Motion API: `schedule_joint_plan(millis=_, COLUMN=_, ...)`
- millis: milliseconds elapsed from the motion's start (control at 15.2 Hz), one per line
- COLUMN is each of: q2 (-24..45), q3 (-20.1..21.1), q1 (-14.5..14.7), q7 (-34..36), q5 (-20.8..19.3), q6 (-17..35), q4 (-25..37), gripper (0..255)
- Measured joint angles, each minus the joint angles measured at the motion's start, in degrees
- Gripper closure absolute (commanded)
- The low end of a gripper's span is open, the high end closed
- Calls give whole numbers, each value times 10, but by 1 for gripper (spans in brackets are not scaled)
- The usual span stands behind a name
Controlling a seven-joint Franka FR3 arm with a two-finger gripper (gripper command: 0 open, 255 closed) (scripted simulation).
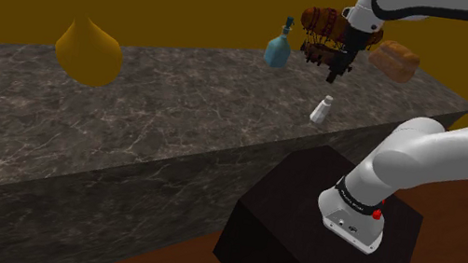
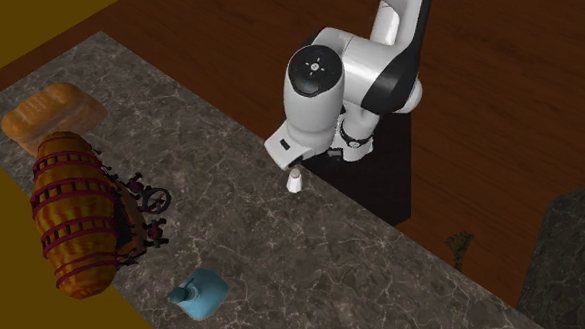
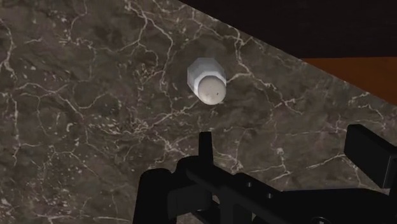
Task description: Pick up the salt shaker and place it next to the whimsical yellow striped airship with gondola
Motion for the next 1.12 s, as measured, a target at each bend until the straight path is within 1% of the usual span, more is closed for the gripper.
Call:
schedule_joint_plan(millis=198, q2=20, q3=-35, q1=-15, q7=-28, q5=-21, q6=27, q4=-22, gripper=0)
schedule_joint_plan(millis=330, q2=42, q3=-54, q1=-19, q7=-41, q5=-30, q6=48, q4=-32, gripper=0)
schedule_joint_plan(millis=462, q2=51, q3=-67, q1=-24, q7=-49, q5=-38, q6=67, q4=-46, gripper=0)
schedule_joint_plan(millis=858, q2=68, q3=-82, q1=-29, q7=-51, q5=-50, q6=121, q4=-85, gripper=0)
schedule_joint_plan(millis=1122, q2=74, q3=-86, q1=-29, q7=-52, q5=-52, q6=133, q4=-92, gripper=0)
